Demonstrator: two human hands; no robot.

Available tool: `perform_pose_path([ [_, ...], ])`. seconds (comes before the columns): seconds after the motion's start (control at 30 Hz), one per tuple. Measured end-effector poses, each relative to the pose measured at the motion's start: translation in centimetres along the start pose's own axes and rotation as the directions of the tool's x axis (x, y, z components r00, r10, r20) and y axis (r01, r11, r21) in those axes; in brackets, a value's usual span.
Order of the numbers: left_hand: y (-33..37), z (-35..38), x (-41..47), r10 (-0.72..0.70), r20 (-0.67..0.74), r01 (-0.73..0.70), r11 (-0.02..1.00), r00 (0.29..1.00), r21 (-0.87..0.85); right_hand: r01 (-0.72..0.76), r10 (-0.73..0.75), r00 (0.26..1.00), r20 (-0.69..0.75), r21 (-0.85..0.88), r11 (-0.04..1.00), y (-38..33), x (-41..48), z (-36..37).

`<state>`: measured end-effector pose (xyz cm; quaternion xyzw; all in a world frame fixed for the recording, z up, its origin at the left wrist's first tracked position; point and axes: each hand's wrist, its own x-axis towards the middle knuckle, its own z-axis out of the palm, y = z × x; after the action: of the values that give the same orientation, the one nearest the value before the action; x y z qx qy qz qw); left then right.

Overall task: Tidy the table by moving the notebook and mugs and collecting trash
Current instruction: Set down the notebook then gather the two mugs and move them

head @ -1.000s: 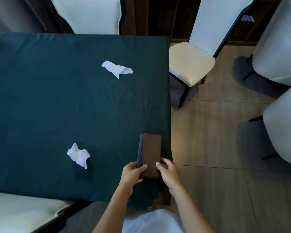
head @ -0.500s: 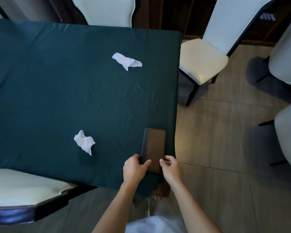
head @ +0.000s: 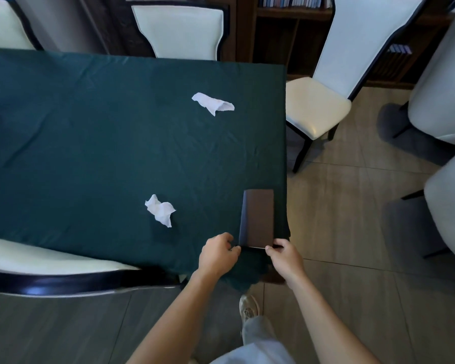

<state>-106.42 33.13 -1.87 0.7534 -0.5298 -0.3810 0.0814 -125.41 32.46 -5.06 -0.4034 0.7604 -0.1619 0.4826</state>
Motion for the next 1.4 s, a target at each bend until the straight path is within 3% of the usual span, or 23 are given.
perform_pose_path([
  [0.27,-2.6,-8.9,-6.5,0.352,-0.124,-0.335,0.932,0.928,0.138,0.103,-0.109,0.984,-0.143,-0.046,0.994,-3.9,-9.0,1.5],
  [0.4,-4.1,-15.4,-10.1,0.499,-0.243,-0.465,0.865,0.832,0.186,0.257,-0.282,0.938,-0.202,-0.142,0.956,-9.8,-14.7,3.0],
  [0.53,-7.1,-22.7,-13.2,0.515,-0.392,-0.486,0.856,0.763,0.178,0.433,-0.484,0.86,-0.162,-0.27,0.86,-16.7,-20.3,6.6],
  [0.8,-19.1,-32.9,-15.8,0.335,-0.646,-0.272,0.942,0.686,0.199,0.706,-0.735,0.667,0.121,-0.415,0.573,-27.2,-26.5,18.5],
  [0.9,-24.6,-35.6,-15.3,0.227,-0.681,-0.115,0.972,0.696,0.207,0.748,-0.717,0.635,0.286,-0.459,0.48,-30.4,-27.0,24.5],
  [1.07,-34.0,-39.8,-13.5,-0.067,-0.686,0.217,0.967,0.724,0.134,0.812,-0.676,0.557,0.482,-0.487,0.322,-35.7,-26.7,34.9],
  [1.2,-40.0,-43.4,-12.0,-0.173,-0.723,0.334,0.939,0.669,0.085,0.858,-0.685,0.478,0.55,-0.461,0.229,-40.1,-26.1,42.5],
  [1.4,-46.9,-49.3,-9.8,-0.299,-0.708,0.468,0.882,0.64,0.051,0.9,-0.649,0.417,0.636,-0.386,0.2,-45.2,-25.7,51.4],
])
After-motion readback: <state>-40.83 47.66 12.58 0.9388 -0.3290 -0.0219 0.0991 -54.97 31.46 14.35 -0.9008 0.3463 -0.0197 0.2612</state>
